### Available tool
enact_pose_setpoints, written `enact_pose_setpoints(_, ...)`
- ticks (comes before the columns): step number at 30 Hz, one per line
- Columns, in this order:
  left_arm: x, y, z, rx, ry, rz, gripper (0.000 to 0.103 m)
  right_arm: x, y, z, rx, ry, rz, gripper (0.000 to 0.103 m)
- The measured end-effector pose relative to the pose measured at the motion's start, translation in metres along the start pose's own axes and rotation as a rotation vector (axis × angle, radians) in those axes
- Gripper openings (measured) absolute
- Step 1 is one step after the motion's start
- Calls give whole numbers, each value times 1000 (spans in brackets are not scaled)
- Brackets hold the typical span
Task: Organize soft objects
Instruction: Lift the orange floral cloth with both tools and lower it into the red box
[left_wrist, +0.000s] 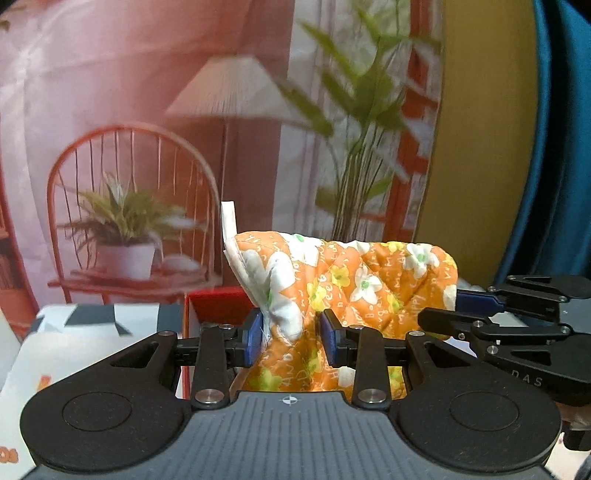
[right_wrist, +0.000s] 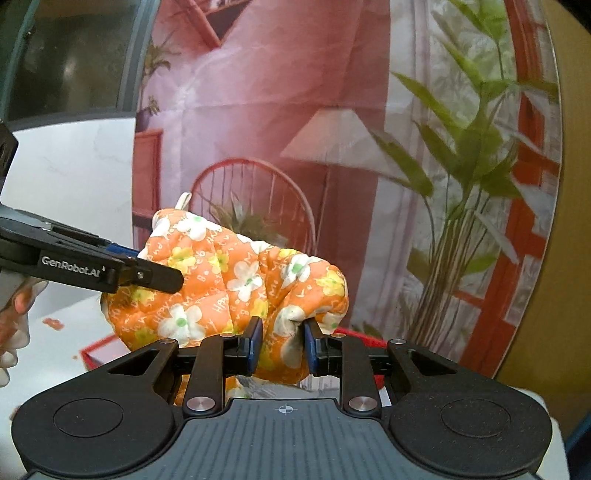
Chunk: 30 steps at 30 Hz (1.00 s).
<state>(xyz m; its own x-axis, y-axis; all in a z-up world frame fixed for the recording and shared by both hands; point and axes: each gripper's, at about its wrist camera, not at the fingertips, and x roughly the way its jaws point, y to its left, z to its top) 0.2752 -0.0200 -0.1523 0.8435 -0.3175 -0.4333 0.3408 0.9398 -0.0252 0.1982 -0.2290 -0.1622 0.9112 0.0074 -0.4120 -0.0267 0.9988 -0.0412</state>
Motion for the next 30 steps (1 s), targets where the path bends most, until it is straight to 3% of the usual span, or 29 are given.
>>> enact_pose_setpoints(5,23,4,-17,15,136,-14,36,23,0,-24,25,93,8,22)
enact_pose_setpoints(9,32,15,-27,-40,204,-47,36,34,0,-38,54,159,18,22)
enact_pose_setpoints(19,39,17,-41,-45,291,-52,36,48,-11,-55,185,237,33,22)
enact_pose_setpoints(21,40,18,-39,-50,300,-50,42,50,-13,-57,223,246,34,22)
enact_pose_setpoints(23,39,18,-38,-50,305,-48,62,51,-17,-59,281,251,33,27)
enact_pose_setpoints(25,37,17,-35,-34,295,-42,71,50,-21,-60,324,250,31,31)
enact_pose_setpoints(30,30,12,-33,-12,279,-28,76,47,-23,-60,335,243,4,38)
